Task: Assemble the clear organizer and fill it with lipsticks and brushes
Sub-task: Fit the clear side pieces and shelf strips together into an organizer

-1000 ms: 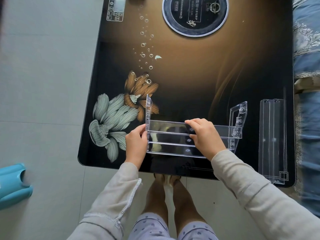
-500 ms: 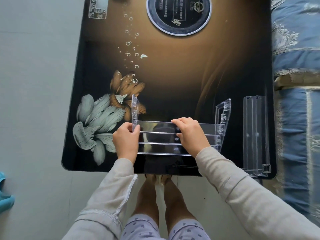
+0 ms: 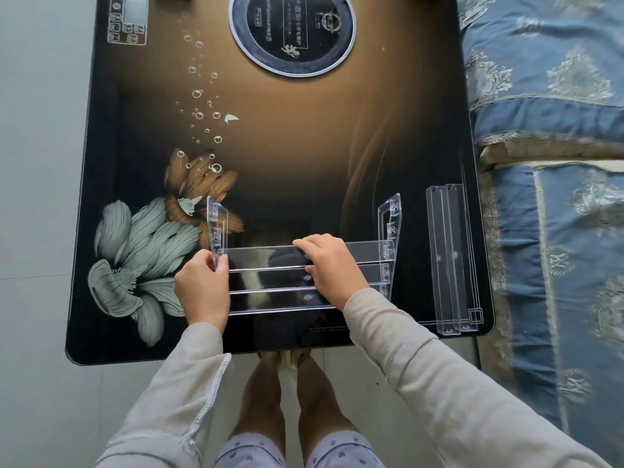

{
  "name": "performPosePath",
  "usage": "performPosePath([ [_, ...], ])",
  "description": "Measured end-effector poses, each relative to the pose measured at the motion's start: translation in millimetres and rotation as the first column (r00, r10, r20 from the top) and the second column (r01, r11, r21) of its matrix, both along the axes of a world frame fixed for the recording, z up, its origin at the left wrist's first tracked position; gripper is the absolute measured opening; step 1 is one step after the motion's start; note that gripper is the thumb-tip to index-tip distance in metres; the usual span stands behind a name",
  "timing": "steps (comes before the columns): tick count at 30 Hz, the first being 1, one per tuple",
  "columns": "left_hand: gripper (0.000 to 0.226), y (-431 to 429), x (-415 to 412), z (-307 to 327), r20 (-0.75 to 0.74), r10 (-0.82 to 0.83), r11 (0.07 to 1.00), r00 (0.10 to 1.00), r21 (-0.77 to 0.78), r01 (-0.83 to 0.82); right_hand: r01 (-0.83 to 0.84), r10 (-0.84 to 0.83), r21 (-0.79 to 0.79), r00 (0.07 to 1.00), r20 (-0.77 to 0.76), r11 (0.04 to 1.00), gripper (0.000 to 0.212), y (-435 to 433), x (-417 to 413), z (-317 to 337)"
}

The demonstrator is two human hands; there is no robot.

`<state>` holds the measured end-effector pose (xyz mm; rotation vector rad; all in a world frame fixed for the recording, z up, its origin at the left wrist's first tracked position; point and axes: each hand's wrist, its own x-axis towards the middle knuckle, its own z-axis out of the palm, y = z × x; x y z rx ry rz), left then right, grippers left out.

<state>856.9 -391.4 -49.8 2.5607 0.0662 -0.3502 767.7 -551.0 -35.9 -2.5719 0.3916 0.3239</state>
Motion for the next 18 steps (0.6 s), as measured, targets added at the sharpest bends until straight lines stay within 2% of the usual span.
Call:
performPosePath([
  [6,0.024,1,-1,0,0.016,-0.004,1.000,1.000,-0.013,0.004,0.008,-0.011,0.037,0.998,0.061,0.999,0.050,1,-4,1],
  [8,0.025,2,-2,-1,0.018,-0.006,1.000,1.000,-0.014,0.007,0.097,-0.107,0.062,0.980,0.169,0.993,0.047,-1,-11,8],
  [9,0.025,2,-2,-1,0.018,-0.009,1.000,1.000,-0.013,0.009,0.197,-0.208,0.069,0.942,0.262,0.978,0.041,-3,-16,11],
  [11,0.025,2,-1,0,0.022,-0.015,1.000,1.000,-0.011,0.015,0.465,-0.450,0.085,0.772,0.449,0.881,0.026,-11,-30,16],
  [13,0.024,2,-2,1,0.027,-0.020,1.000,0.999,-0.009,0.020,0.711,-0.670,0.142,0.549,0.499,0.689,0.020,-23,-42,18],
  [15,0.024,1,-2,1,0.031,-0.025,1.000,0.999,-0.006,0.025,0.852,-0.836,0.224,0.354,0.419,0.473,0.022,-35,-51,17],
  [16,0.024,1,-2,2,0.033,-0.027,1.000,0.999,-0.006,0.027,0.885,-0.883,0.244,0.295,0.365,0.396,0.021,-39,-54,15],
  [18,0.024,1,-2,2,0.034,-0.028,1.000,0.999,-0.007,0.028,0.911,-0.923,0.237,0.269,0.275,0.337,0.018,-44,-60,9],
])
